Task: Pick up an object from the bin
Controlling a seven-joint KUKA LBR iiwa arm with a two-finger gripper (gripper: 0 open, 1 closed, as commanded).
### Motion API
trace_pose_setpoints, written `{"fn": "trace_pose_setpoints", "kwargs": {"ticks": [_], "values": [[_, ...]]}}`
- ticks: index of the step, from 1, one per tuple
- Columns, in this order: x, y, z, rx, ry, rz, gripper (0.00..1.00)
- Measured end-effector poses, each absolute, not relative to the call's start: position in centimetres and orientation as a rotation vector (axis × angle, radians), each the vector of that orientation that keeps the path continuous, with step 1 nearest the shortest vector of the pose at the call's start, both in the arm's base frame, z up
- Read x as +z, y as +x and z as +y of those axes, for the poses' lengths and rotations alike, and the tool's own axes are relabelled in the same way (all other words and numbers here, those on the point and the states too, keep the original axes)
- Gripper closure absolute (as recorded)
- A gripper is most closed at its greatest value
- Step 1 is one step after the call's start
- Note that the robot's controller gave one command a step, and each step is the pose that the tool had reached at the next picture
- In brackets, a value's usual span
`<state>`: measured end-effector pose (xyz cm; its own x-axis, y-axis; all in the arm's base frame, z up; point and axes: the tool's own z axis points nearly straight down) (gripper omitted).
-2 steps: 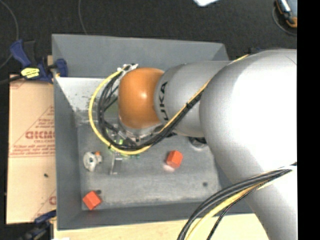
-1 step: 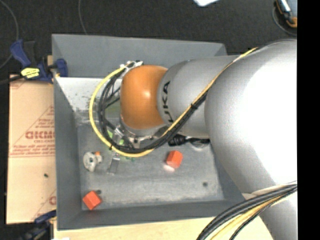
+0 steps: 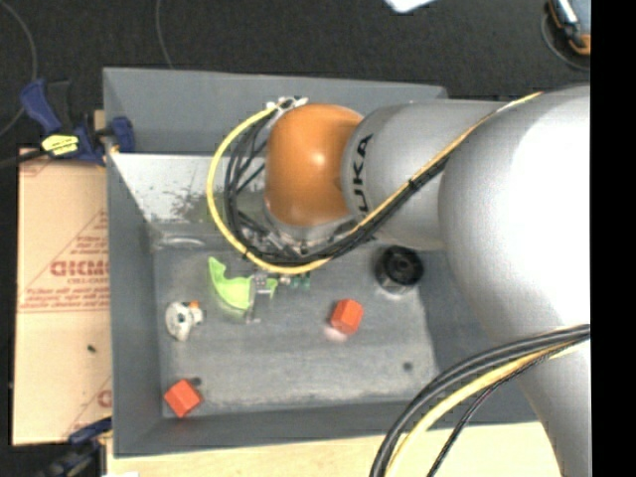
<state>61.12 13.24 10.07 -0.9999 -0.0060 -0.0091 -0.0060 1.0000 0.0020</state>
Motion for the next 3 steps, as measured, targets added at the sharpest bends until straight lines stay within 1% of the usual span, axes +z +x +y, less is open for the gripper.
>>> {"fn": "trace_pose_setpoints", "kwargs": {"ticks": [1, 2, 3], "values": [[7.3, 60.1, 13.0, 0.006, 0.706, 3.056, 0.0], [7.2, 61.4, 11.3, 0.006, 0.135, 3.122, 1.0], [7.2, 61.4, 11.3, 0.006, 0.136, 3.122, 1.0]]}}
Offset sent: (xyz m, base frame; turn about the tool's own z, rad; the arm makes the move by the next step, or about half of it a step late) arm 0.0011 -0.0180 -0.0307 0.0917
